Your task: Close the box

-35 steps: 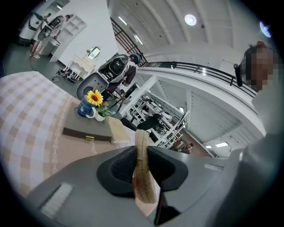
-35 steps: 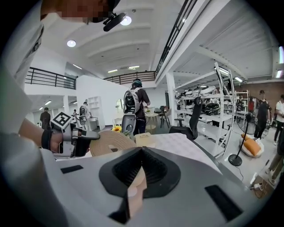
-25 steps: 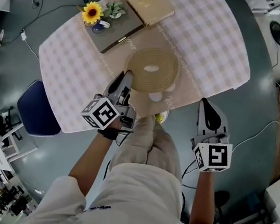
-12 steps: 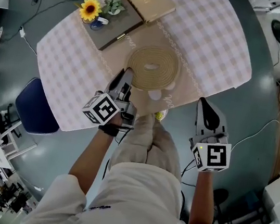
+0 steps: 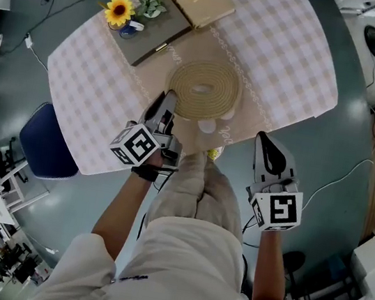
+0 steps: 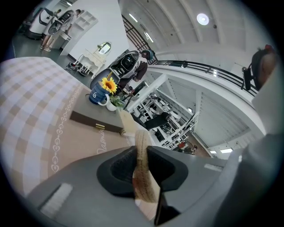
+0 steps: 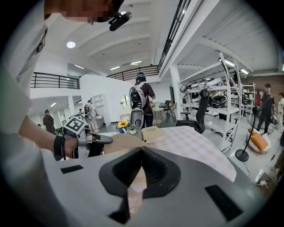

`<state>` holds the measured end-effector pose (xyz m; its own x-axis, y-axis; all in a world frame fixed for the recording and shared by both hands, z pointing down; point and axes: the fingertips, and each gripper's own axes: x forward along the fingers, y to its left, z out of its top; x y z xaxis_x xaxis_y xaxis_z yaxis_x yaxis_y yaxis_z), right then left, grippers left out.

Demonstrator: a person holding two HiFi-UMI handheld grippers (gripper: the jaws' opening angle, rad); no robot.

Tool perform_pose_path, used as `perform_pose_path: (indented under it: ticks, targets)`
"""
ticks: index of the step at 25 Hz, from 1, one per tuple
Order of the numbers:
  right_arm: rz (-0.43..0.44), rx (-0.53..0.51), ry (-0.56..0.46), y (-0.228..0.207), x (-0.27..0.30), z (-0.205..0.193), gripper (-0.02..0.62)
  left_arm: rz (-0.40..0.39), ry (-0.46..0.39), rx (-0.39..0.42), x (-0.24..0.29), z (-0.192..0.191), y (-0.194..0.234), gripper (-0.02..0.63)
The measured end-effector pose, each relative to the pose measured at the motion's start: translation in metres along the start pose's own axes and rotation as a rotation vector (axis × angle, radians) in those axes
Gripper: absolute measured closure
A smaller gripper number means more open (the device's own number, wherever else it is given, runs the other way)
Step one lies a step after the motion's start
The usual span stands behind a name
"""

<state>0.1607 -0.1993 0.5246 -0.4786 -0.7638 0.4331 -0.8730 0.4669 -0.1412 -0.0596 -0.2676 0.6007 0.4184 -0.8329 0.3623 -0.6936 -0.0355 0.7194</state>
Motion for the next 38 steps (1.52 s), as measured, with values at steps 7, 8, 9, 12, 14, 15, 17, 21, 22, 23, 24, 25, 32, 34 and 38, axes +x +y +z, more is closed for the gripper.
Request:
perform_pose_path:
  ticks: [7,8,9,12,14,15,17,21,22,23,24,25,32,34,38]
  targets:
    - [0.016,0.008,0.008,0.007,0.007,-0.003,0.592,0.016,0.013,0.025,0.005,-0.001,0.006,0.532]
    - [0.017,0.009,0.01,0.008,0.006,-0.003,0.592,0.019,0.016,0.032,0.005,-0.002,0.007,0.532]
    - [0.018,0.011,0.014,0.008,0.006,-0.004,0.592,0.022,0.017,0.036,0.005,-0.004,0.007,0.532]
    - [0.019,0.014,0.023,0.008,0.005,-0.007,0.592,0.034,0.017,0.037,0.007,-0.006,0.011,0.532]
    - [0.019,0.015,0.025,0.007,0.005,-0.008,0.592,0.039,0.016,0.041,0.009,-0.005,0.013,0.532]
    - [0.019,0.016,0.027,0.006,0.005,-0.009,0.592,0.041,0.015,0.042,0.01,-0.004,0.014,0.532]
    - [0.018,0.018,0.03,0.004,0.005,-0.01,0.592,0.045,0.017,0.045,0.011,-0.005,0.016,0.532]
    - [0.02,0.018,0.031,0.003,0.009,-0.009,0.592,0.056,0.023,0.058,0.014,-0.005,0.02,0.531]
    - [0.022,0.018,0.031,0.003,0.01,-0.008,0.592,0.059,0.023,0.06,0.014,-0.005,0.021,0.531]
    - [0.024,0.018,0.032,0.004,0.011,-0.008,0.592,0.062,0.024,0.063,0.014,-0.006,0.021,0.531]
    - [0.026,0.018,0.033,0.004,0.012,-0.008,0.592,0.065,0.025,0.065,0.015,-0.006,0.022,0.531]
    - [0.028,0.019,0.034,0.003,0.014,-0.008,0.592,0.067,0.026,0.069,0.015,-0.006,0.023,0.531]
    - [0.038,0.02,0.04,0.004,0.022,-0.008,0.592,0.085,0.038,0.084,0.019,-0.009,0.031,0.528]
    - [0.039,0.02,0.042,0.004,0.025,-0.008,0.592,0.089,0.041,0.082,0.02,-0.009,0.033,0.528]
    - [0.042,0.023,0.047,0.003,0.029,-0.008,0.592,0.097,0.045,0.079,0.022,-0.009,0.038,0.526]
